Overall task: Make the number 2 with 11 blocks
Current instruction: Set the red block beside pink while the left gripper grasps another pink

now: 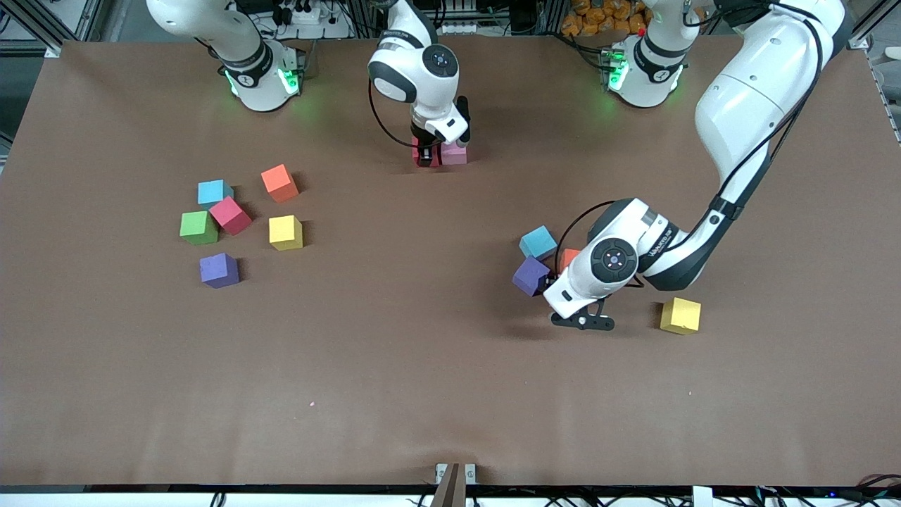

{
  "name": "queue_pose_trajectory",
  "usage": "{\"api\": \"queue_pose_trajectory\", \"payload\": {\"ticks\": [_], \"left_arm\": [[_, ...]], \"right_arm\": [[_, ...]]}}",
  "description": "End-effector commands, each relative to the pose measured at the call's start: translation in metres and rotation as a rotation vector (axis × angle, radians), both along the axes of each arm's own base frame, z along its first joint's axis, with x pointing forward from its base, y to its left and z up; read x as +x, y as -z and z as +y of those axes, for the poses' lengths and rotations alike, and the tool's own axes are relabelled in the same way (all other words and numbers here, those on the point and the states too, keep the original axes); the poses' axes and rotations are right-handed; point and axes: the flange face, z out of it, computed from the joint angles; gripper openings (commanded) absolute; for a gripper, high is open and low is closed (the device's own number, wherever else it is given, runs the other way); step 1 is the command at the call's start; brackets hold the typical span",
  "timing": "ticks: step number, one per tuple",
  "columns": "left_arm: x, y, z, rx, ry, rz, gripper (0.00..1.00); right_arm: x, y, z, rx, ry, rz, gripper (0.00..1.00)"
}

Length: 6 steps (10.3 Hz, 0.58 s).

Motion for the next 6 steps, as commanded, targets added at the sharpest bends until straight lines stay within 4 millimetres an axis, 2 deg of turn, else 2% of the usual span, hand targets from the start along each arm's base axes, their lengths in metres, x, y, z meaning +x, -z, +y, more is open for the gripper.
{"api": "queue_pose_trajectory", "payload": {"ticks": [1, 4, 5, 6], "left_arm": [[-0.004, 0.004, 0.006, 0.018, 0.027, -0.006, 1.0], [-0.006, 0.005, 0.006, 0.022, 0.027, -0.002, 0.67], [-0.006, 0.0, 0.006, 0.028, 0.017, -0.008, 0.66], [-0.004, -0.015, 0.008, 0.043, 0.01, -0.021, 0.64]], "right_arm": [[-0.001, 0.004, 0.008, 0.0, 0.036, 0.007, 0.03], [-0.005, 0.005, 0.01, 0.001, 0.052, 0.022, 0.03], [-0.005, 0.004, 0.012, 0.003, 0.054, 0.023, 0.03], [-0.006, 0.006, 0.012, 0.0, 0.049, 0.023, 0.03]]}}
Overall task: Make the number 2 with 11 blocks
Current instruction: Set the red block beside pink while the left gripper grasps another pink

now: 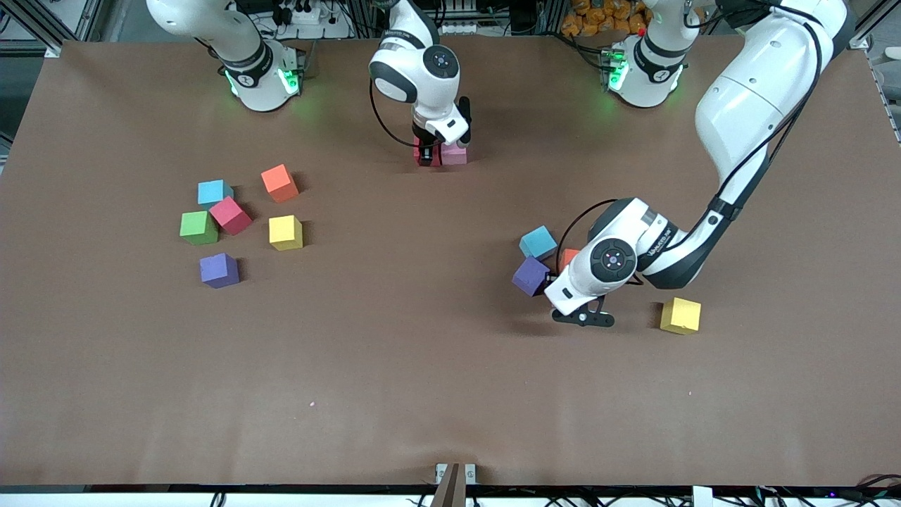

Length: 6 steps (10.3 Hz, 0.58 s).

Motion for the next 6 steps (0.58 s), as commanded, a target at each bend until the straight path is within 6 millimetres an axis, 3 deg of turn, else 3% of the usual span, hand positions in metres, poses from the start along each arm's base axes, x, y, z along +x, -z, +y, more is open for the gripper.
{"api": "queue_pose_trajectory", "payload": {"ticks": [1, 2, 3, 4, 5, 6], "left_arm": [[0.0, -0.041, 0.004, 0.066, 0.0, -0.043, 0.64], [-0.003, -0.065, -0.002, 0.086, -0.022, -0.063, 0.61], [-0.008, -0.088, -0.011, 0.093, -0.044, -0.083, 0.6], [-0.014, -0.108, -0.019, 0.105, -0.061, -0.088, 0.59], [-0.019, -0.13, -0.024, 0.12, -0.071, -0.107, 0.59], [-0.023, -0.144, -0.027, 0.126, -0.073, -0.105, 0.58]], "right_arm": [[-0.004, 0.005, 0.01, -0.002, 0.018, 0.011, 0.04], [-0.004, 0.005, 0.011, -0.002, 0.018, 0.011, 0.04], [-0.004, 0.005, 0.011, -0.002, 0.018, 0.011, 0.27], [-0.003, 0.004, 0.012, 0.001, 0.016, 0.01, 0.92], [-0.003, 0.004, 0.011, 0.001, 0.018, 0.01, 1.0], [-0.002, 0.004, 0.011, 0.001, 0.019, 0.01, 1.0]]}}
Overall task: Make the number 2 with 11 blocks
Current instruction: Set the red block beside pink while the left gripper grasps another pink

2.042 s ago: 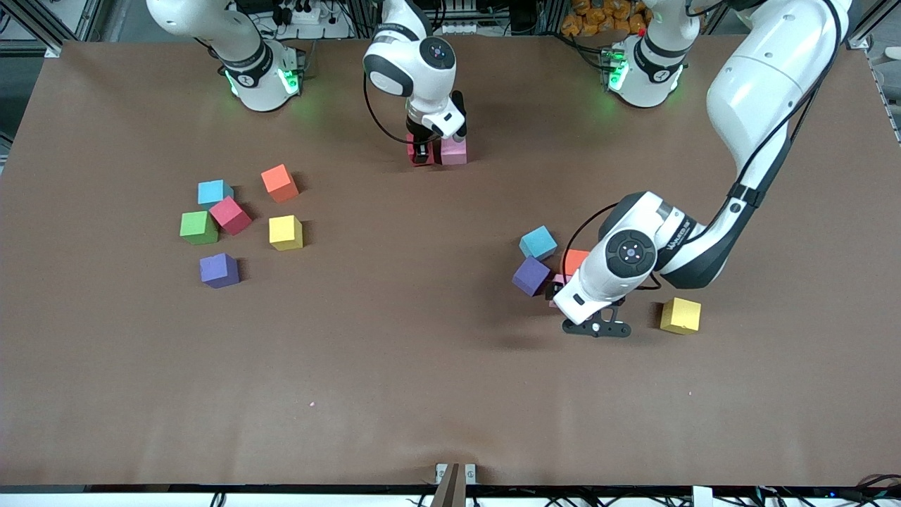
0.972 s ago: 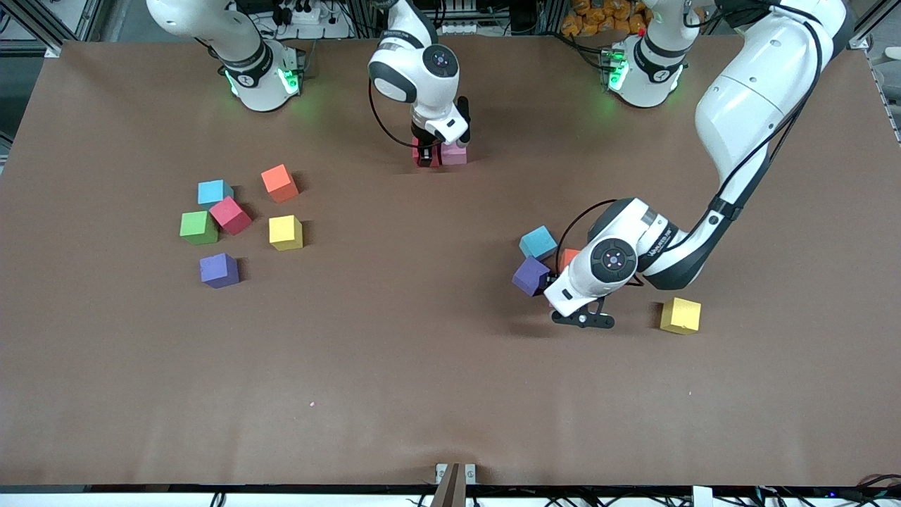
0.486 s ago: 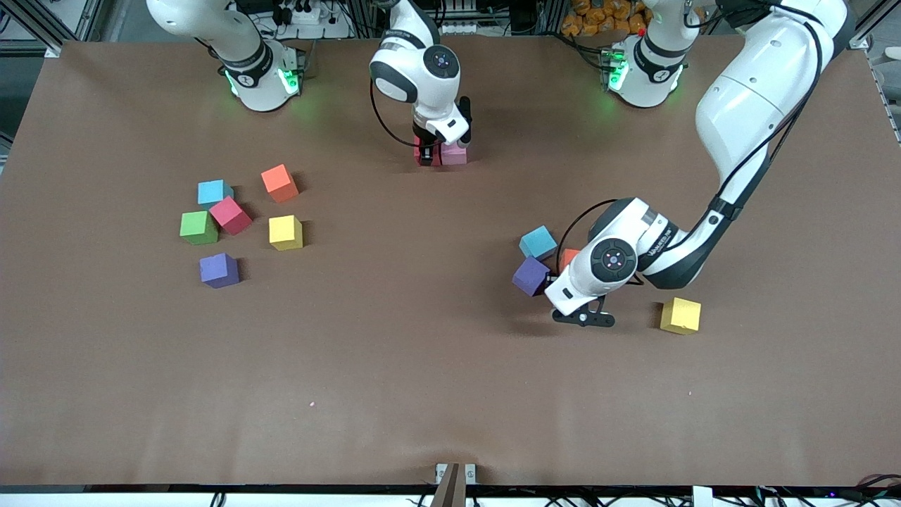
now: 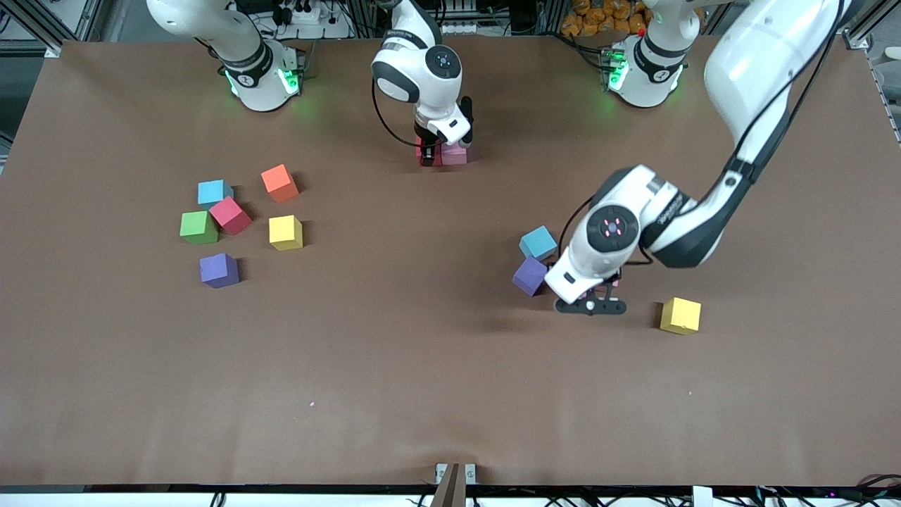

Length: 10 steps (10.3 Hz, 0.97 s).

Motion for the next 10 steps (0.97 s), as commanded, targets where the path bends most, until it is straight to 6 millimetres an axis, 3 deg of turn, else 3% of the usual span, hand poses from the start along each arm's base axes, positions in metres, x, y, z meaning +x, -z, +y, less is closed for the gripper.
{"api": "queue_pose_trajectory", "payload": {"ticks": [1, 2, 8, 10], "left_arm": [[-0.012, -0.034, 0.0, 0.009, -0.04, -0.005, 0.58], [-0.013, -0.045, 0.0, 0.001, -0.05, -0.011, 0.58], [-0.013, -0.065, 0.009, 0.018, -0.08, 0.002, 0.58], [-0.023, -0.082, 0.004, 0.018, -0.083, 0.017, 0.58]], "right_arm": [[-0.001, 0.001, 0.006, 0.002, 0.014, 0.005, 1.0], [-0.001, -0.003, 0.007, 0.004, 0.016, 0.003, 1.0], [0.003, -0.033, 0.005, 0.017, 0.022, -0.006, 1.0], [0.003, -0.041, 0.005, 0.027, 0.03, -0.006, 1.0]]}}
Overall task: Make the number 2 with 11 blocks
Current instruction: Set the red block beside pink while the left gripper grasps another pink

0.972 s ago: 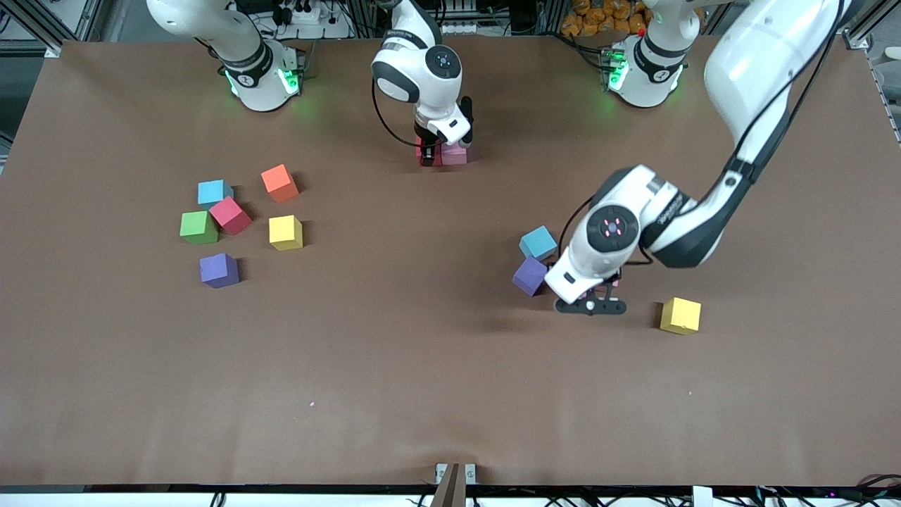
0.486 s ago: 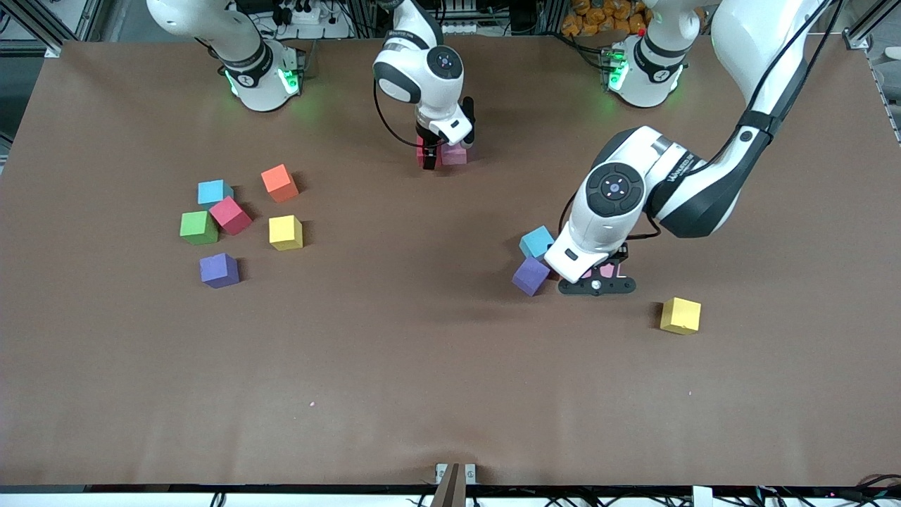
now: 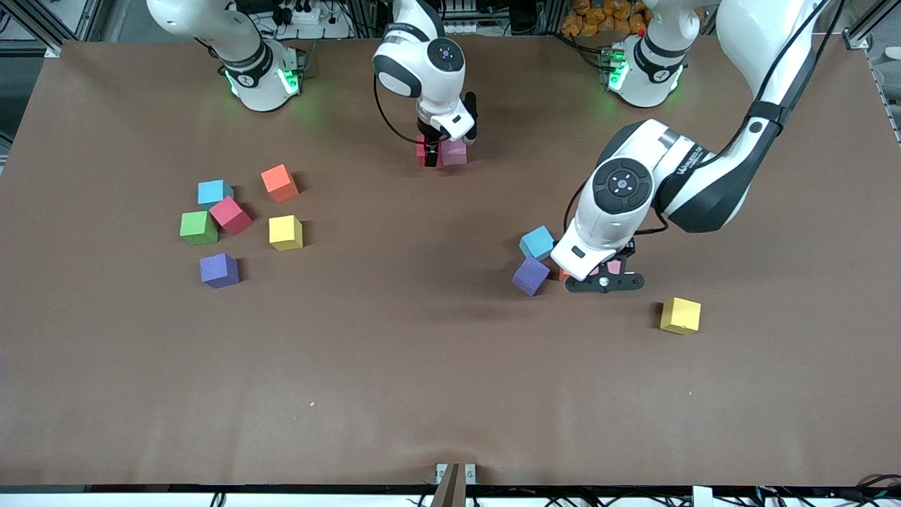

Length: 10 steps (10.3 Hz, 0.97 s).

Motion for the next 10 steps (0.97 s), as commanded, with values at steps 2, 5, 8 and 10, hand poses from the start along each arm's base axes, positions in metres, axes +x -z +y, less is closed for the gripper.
{"api": "queue_pose_trajectory", "payload": {"ticks": [2, 5, 8, 10], "left_arm": [[-0.021, -0.027, -0.003, -0.002, -0.034, 0.047, 0.58], [-0.04, -0.031, -0.01, -0.047, -0.064, 0.114, 0.56], [-0.055, -0.011, -0.001, -0.097, -0.139, 0.202, 0.56], [-0.068, -0.001, 0.001, -0.104, -0.222, 0.204, 0.56]], "right_arm": [[0.0, -0.021, -0.003, 0.029, 0.056, 0.019, 1.0], [0.027, -0.049, -0.016, 0.055, 0.127, 0.02, 1.0], [0.091, -0.082, -0.056, 0.113, 0.318, 0.034, 1.0], [0.146, -0.094, -0.098, 0.138, 0.441, 0.012, 1.0]]}}
